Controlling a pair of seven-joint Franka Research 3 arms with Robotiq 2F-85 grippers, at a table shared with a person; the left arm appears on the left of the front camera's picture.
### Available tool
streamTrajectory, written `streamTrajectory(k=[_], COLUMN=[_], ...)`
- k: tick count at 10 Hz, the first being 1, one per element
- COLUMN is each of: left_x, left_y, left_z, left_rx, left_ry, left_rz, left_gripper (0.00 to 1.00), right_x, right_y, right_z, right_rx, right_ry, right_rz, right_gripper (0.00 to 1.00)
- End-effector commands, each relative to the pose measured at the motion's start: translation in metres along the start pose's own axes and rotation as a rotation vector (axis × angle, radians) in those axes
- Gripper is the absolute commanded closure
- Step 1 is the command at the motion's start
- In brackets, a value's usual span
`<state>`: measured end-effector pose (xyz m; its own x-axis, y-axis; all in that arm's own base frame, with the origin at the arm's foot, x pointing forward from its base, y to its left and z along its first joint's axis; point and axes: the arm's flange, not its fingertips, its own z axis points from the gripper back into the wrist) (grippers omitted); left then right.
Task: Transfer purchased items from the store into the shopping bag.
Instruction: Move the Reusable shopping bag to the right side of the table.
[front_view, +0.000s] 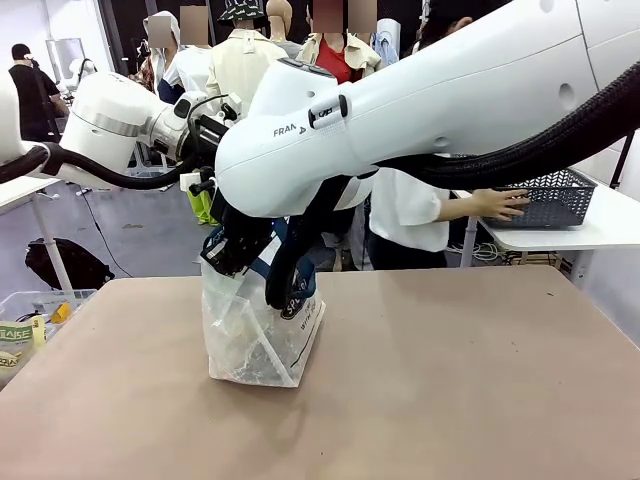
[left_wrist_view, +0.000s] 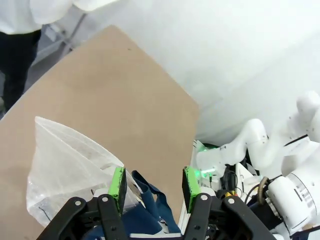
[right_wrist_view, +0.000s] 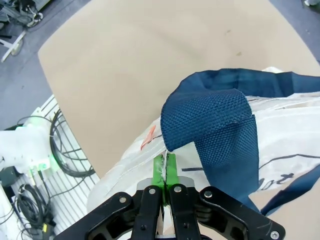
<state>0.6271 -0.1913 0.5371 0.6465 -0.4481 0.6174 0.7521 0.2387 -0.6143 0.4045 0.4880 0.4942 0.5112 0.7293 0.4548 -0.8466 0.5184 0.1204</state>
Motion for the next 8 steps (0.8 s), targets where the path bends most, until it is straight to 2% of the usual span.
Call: streamTrajectory(k=[1, 8], left_x=[0.010, 0.022], left_y=[0.007, 0.000], left_z=[0.000, -0.024], left_rx=[-0.042, 0.192], left_ry=[0.018, 0.204], left_rz=[-0.012, -0.011], left_gripper=[0.41, 0.41], right_x=[0.009, 0.021], right_y=[0.003, 0.011], right_z=[-0.007, -0.018], right_rx=[0.037, 0.076], right_ry=[-0.012, -0.005], right_rz=[0.036, 0.100], right_gripper=[1.00, 1.00])
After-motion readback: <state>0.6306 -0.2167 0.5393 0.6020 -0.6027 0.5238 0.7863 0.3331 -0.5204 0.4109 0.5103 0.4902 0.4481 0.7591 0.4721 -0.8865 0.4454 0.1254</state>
